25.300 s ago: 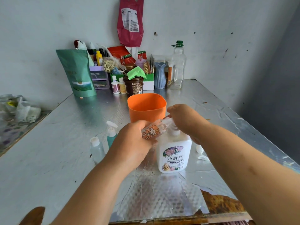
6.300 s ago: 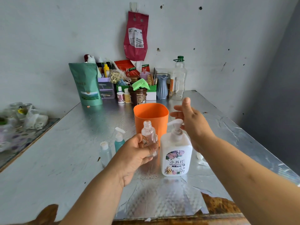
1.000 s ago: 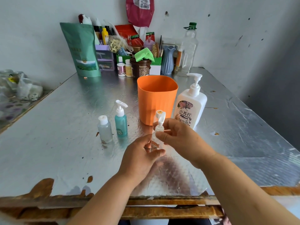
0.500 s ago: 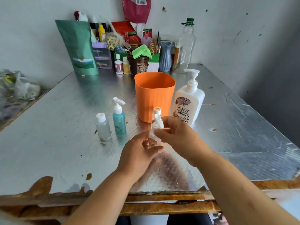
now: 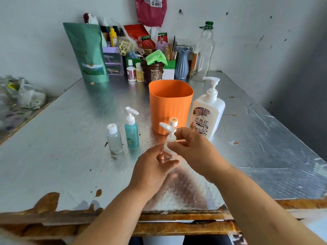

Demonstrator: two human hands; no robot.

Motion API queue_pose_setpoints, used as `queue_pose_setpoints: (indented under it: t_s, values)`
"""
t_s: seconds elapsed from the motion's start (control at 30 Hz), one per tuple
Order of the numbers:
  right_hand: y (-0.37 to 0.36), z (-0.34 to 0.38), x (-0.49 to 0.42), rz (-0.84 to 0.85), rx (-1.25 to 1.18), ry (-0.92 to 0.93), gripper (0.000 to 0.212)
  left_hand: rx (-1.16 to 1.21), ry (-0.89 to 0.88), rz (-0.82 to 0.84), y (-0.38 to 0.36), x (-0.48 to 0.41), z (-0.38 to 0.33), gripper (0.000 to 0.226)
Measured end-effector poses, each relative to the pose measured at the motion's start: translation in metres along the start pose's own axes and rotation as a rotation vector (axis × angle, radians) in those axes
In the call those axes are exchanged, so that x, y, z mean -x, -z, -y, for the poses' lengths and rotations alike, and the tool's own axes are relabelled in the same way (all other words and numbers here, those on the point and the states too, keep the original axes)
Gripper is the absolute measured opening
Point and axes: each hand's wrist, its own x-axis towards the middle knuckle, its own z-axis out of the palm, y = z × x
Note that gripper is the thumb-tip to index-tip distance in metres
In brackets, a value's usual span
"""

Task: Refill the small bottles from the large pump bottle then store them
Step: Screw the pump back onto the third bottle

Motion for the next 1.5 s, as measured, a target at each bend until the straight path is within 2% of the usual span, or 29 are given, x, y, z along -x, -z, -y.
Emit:
queue_pose_setpoints:
  t_s: [0.13, 0.2, 0.27, 0.37, 0.5, 0.63, 0.7, 0.77, 0.87, 0.97, 1.03, 1.13, 1.27, 1.33, 1.4, 1.5]
  values:
    - [0.000, 0.001, 0.000, -0.006, -0.043, -0.028, 0.026, -0.035, -0.023, 0.009, -0.001, -0.001, 0.001, 0.033]
    - [-0.001, 0.002, 0.001, 0.017, -0.018, -0.026, 0.024, -0.025, -0.019, -0.002, -0.001, -0.001, 0.003, 0.031]
    - [-0.001, 0.002, 0.001, -0.033, -0.001, -0.037, 0.020, -0.034, -0.026, -0.002, -0.001, -0.001, 0.003, 0.034]
    - [0.000, 0.003, 0.001, -0.032, -0.007, -0.055, 0.028, -0.030, -0.023, 0.002, -0.001, -0.001, 0.003, 0.034]
    - [0.000, 0.003, 0.000, -0.012, -0.017, -0.022, 0.017, -0.022, -0.020, 0.004, -0.001, -0.001, 0.004, 0.030]
    - [0.000, 0.001, -0.001, -0.003, -0.057, -0.046, 0.032, -0.042, -0.026, 0.015, -0.001, -0.001, 0.003, 0.031]
    - [0.000, 0.001, 0.000, 0.032, -0.053, -0.032, 0.027, -0.025, -0.013, 0.009, -0.001, -0.002, 0.004, 0.033]
    - [0.001, 0.001, 0.000, -0.013, -0.039, -0.038, 0.019, -0.021, -0.018, 0.006, -0.002, -0.001, 0.004, 0.035]
    - [0.001, 0.001, 0.000, -0.010, -0.061, -0.057, 0.025, -0.024, -0.027, 0.014, -0.002, -0.002, 0.005, 0.036]
    - [0.000, 0.001, 0.001, 0.040, -0.035, -0.016, 0.019, -0.025, -0.007, 0.012, -0.002, -0.002, 0.006, 0.037]
    - [-0.001, -0.001, 0.000, -0.037, -0.001, -0.010, 0.012, -0.040, -0.013, 0.006, -0.003, -0.001, 0.005, 0.038]
    - [-0.007, -0.006, -0.003, -0.130, 0.084, 0.001, 0.021, -0.060, -0.043, -0.003, -0.002, -0.001, 0.002, 0.028]
    - [-0.013, -0.006, -0.006, -0.175, 0.129, 0.021, 0.025, -0.047, -0.039, -0.022, 0.000, -0.001, -0.001, 0.022]
    - [-0.013, -0.009, -0.009, -0.140, 0.093, 0.020, 0.034, -0.030, -0.038, -0.017, 0.000, 0.000, -0.003, 0.027]
    - [-0.011, -0.012, -0.007, -0.105, -0.046, 0.010, 0.052, 0.018, -0.010, -0.041, 0.001, 0.002, -0.005, 0.035]
    - [-0.003, -0.021, -0.007, -0.186, -0.269, -0.016, 0.052, 0.076, 0.070, -0.134, 0.004, 0.001, -0.002, 0.036]
